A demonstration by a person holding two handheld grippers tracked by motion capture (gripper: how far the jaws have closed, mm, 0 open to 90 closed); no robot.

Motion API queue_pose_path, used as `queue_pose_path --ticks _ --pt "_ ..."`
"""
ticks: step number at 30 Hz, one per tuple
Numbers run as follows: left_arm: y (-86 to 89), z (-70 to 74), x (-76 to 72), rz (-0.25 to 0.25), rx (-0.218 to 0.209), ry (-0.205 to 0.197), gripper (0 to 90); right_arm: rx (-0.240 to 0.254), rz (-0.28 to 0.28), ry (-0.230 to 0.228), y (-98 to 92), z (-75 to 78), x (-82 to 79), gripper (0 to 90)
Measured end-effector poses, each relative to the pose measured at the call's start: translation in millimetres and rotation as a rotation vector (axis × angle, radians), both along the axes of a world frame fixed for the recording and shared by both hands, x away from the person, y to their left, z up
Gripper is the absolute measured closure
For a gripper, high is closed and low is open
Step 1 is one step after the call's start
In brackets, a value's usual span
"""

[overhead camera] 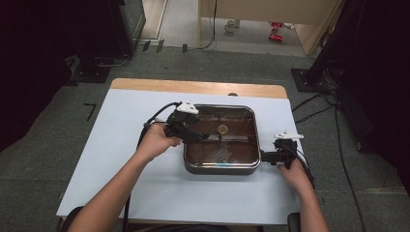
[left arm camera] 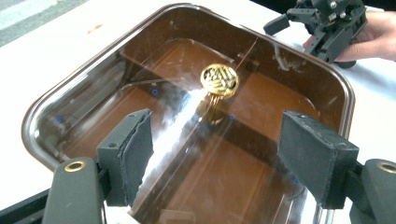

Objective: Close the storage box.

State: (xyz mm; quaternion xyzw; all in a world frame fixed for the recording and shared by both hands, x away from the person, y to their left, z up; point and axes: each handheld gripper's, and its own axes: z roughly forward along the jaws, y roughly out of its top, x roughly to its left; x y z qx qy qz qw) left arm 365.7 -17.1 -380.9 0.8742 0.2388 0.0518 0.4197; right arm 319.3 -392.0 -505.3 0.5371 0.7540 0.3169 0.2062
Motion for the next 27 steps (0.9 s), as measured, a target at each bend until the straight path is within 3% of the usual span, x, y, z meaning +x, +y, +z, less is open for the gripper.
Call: queue_pose_path --ticks 6,22,27 --pt "20.4 -2.6 -5.3 0.034 -0.021 -0.022 26.0 0.002 -0.002 0.000 0.1 0.0 0.0 0.0" --pt "66.9 -13.0 -18.6 0.126 -0.025 -0.038 26.1 0.000 0.000 -0.001 -0.2 0.0 0.3 0.0" --pt "83.6 -22.7 -24.9 0.153 -0.028 -0.040 26.1 0.000 0.000 -0.001 -0.1 0.0 0.3 0.0"
